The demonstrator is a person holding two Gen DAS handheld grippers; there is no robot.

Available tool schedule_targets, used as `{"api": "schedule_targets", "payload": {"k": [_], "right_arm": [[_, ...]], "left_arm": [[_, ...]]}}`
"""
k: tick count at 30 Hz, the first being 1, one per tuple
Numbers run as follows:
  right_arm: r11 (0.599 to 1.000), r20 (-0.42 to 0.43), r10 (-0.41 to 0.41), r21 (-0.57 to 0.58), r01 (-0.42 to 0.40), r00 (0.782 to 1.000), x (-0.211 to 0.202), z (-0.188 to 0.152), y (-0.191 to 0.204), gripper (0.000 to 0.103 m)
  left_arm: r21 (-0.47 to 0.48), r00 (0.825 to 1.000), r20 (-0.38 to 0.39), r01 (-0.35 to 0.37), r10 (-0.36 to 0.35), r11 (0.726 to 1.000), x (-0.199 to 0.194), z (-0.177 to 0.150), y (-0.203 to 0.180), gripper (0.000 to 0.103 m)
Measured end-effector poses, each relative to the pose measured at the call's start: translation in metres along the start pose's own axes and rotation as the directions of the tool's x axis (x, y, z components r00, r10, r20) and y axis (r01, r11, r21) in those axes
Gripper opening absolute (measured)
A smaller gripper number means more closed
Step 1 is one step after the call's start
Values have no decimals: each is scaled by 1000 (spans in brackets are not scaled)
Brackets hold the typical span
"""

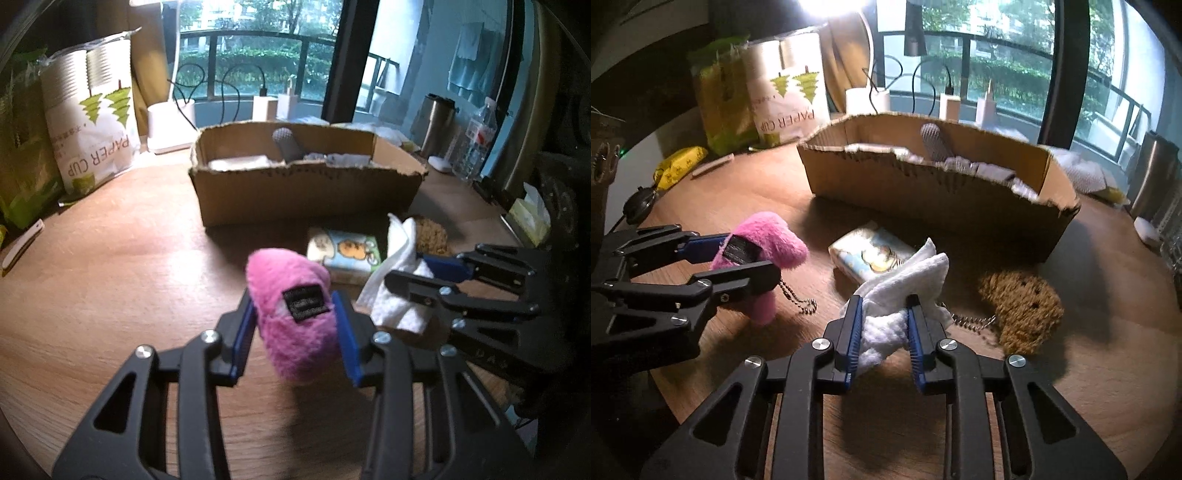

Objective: Organize soft objects
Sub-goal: 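Lift the pink pouch and white cloth and carry both over the box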

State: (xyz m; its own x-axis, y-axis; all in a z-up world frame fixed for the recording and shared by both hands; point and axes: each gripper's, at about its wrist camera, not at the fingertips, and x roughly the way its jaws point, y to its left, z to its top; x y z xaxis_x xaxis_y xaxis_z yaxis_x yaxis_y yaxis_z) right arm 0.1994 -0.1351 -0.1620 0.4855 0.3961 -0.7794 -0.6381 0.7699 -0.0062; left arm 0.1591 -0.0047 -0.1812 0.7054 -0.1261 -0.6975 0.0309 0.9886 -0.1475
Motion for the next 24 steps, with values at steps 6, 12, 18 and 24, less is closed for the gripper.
{"api": "schedule_targets", "payload": {"k": [6,12,18,24], "right_arm": [[1000,53,-5,1,5,999,-20,11,-3,24],[1000,101,-6,9,5,995,-35,21,-9,24],[1000,137,-11,11,10,990,-45,33,-16,24],[1000,168,-10,9,9,986,-52,45,-21,25]], "left_arm": [[6,999,40,-5,4,1000,-14,12,-1,42],[9,998,65,-5,4,1000,-23,24,-2,42],[14,996,93,-11,10,1000,-31,37,-4,42],[16,992,122,-19,17,1000,-37,50,-3,42]]}}
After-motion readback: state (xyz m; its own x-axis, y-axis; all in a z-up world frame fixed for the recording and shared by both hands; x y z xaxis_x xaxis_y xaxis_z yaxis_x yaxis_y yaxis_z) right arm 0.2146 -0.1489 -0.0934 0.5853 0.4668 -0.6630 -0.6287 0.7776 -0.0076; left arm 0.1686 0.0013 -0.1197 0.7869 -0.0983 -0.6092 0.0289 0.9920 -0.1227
